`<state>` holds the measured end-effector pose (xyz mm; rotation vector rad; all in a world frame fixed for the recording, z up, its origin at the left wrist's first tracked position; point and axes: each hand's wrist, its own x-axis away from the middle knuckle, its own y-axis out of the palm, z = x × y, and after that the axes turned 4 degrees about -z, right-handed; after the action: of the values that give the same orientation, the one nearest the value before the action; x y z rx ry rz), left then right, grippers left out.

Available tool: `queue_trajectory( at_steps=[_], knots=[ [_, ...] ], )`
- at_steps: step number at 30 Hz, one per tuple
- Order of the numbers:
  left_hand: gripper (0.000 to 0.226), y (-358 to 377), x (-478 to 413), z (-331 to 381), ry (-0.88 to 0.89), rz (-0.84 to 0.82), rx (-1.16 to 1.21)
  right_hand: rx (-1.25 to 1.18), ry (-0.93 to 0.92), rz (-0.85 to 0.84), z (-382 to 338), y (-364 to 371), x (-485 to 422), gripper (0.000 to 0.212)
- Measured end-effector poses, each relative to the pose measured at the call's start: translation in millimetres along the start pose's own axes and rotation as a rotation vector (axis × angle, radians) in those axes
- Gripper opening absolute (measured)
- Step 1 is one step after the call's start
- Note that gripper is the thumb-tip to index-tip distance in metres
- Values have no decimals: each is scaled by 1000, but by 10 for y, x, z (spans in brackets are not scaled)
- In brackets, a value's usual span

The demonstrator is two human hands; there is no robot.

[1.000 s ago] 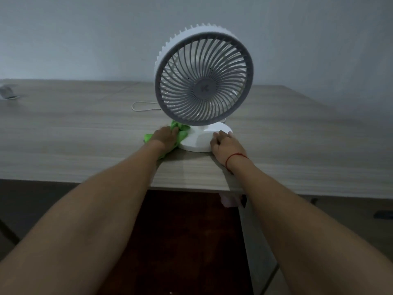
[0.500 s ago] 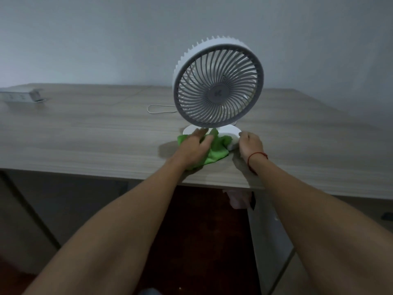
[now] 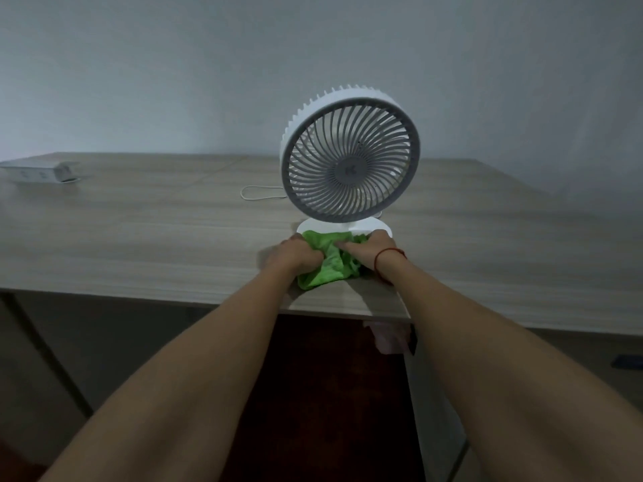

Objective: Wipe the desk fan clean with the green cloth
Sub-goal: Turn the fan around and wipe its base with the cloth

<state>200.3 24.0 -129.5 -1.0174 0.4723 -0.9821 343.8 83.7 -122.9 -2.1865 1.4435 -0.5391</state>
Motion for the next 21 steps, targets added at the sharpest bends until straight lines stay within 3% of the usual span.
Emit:
queue_trajectory(
  at_steps=[2,3,7,10,13,16,21],
  knots=[
    [67,12,0,12,1,-11,103,-14,-39,-7,9,16,-16,33],
    [65,12,10,20,2,-12,186,-34,-55,-7,13,22,-16,29],
    [61,32,15,75,5,-10,531,-248,-65,-37,-3,8,38,31],
    [42,78,29,122,4,28,779,-318,-67,5,-12,-25,42,40],
    [49,144,28,161,-30,98,985,-368,-69,4,54,-76,-11,34],
    [49,180,6,151,-46,167,1041,-359,20,-60,83,-149,24,25],
    [48,176,-91,194,32,185,1060,-287,-39,73,146,-223,-126,31]
  ],
)
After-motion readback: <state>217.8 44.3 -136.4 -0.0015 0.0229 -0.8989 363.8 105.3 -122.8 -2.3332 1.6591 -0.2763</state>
